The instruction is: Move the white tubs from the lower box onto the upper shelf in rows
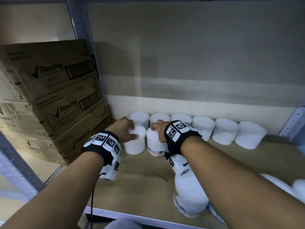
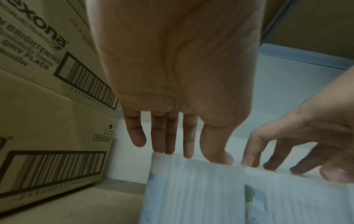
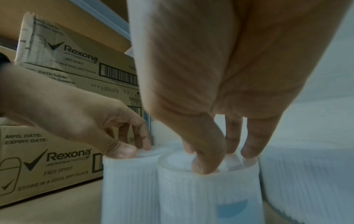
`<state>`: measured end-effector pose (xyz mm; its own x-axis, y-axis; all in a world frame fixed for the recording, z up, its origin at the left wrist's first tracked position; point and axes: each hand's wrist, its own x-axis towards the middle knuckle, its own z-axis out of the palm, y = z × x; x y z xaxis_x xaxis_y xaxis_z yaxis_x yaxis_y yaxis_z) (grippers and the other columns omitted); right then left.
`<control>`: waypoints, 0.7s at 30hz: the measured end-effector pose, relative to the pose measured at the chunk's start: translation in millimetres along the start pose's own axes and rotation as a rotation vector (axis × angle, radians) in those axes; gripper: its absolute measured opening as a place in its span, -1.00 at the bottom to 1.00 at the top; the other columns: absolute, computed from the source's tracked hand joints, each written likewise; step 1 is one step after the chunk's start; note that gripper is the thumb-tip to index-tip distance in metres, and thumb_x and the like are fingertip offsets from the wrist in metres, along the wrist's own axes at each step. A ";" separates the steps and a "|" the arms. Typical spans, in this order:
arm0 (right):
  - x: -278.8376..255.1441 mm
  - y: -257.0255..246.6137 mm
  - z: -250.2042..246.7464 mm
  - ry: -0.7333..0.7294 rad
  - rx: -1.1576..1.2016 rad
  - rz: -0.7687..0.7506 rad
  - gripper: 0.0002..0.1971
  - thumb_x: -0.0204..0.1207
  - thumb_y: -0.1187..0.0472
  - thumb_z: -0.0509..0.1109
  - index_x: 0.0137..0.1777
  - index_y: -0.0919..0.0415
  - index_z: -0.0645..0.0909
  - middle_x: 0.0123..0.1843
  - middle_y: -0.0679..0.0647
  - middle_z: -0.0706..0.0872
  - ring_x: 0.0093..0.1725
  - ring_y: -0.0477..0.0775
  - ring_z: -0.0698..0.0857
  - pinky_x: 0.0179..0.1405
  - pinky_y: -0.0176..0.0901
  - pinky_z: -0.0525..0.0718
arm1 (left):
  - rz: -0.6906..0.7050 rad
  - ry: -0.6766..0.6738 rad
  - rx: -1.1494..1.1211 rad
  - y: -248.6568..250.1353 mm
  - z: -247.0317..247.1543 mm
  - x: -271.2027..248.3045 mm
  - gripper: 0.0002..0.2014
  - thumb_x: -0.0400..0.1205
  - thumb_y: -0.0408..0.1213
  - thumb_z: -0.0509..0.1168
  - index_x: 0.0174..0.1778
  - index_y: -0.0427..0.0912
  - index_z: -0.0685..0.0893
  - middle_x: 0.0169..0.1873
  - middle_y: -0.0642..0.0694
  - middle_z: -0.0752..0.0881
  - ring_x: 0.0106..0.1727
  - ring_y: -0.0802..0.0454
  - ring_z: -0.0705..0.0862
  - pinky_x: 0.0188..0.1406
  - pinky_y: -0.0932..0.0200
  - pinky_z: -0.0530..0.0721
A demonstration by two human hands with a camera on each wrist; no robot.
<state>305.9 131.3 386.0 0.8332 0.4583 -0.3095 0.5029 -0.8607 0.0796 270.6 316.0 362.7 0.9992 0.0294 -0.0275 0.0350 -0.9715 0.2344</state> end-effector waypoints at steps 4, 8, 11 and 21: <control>-1.8 1.0 0.4 -0.003 0.012 -0.008 -0.38 0.32 0.20 0.27 0.44 -0.09 0.32 0.40 0.04 0.39 0.33 0.33 0.56 0.27 0.28 0.59 | -0.010 0.054 -0.044 3.9 2.2 -0.8 -0.67 0.51 0.09 0.37 0.03 -0.05 0.60 0.03 -0.09 0.54 0.08 -0.10 0.58 0.19 0.00 0.61; -3.4 2.8 0.4 0.018 0.011 -0.029 -0.40 0.39 0.23 0.28 0.47 -0.05 0.31 0.44 0.05 0.37 0.40 0.31 0.51 0.34 0.25 0.55 | 0.074 0.078 -0.093 7.0 -5.0 -1.5 -0.67 0.55 -0.23 0.36 0.24 -0.11 0.62 0.24 -0.17 0.55 0.29 -0.14 0.56 0.32 0.05 0.55; -2.7 5.9 1.8 0.055 0.018 -0.047 -0.43 0.45 0.26 0.28 0.49 0.00 0.34 0.45 0.06 0.39 0.42 0.27 0.49 0.32 0.09 0.51 | 0.108 -0.017 -0.091 6.0 -10.7 -2.1 -0.57 0.51 -0.31 0.37 0.33 -0.07 0.60 0.34 -0.12 0.52 0.38 -0.08 0.51 0.38 0.16 0.47; -9.8 3.1 -1.6 0.083 0.036 -0.044 -0.44 0.45 0.24 0.29 0.48 0.03 0.37 0.45 0.07 0.42 0.41 0.26 0.51 0.28 0.06 0.52 | 0.034 -0.001 -0.024 9.6 -4.4 -2.2 -0.59 0.53 -0.16 0.40 0.32 -0.08 0.62 0.30 -0.16 0.56 0.29 -0.11 0.59 0.29 0.13 0.55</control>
<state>299.7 124.5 390.8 0.8274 0.5114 -0.2322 0.5322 -0.8460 0.0330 268.8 307.7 369.2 0.9998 -0.0040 -0.0201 0.0013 -0.9661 0.2580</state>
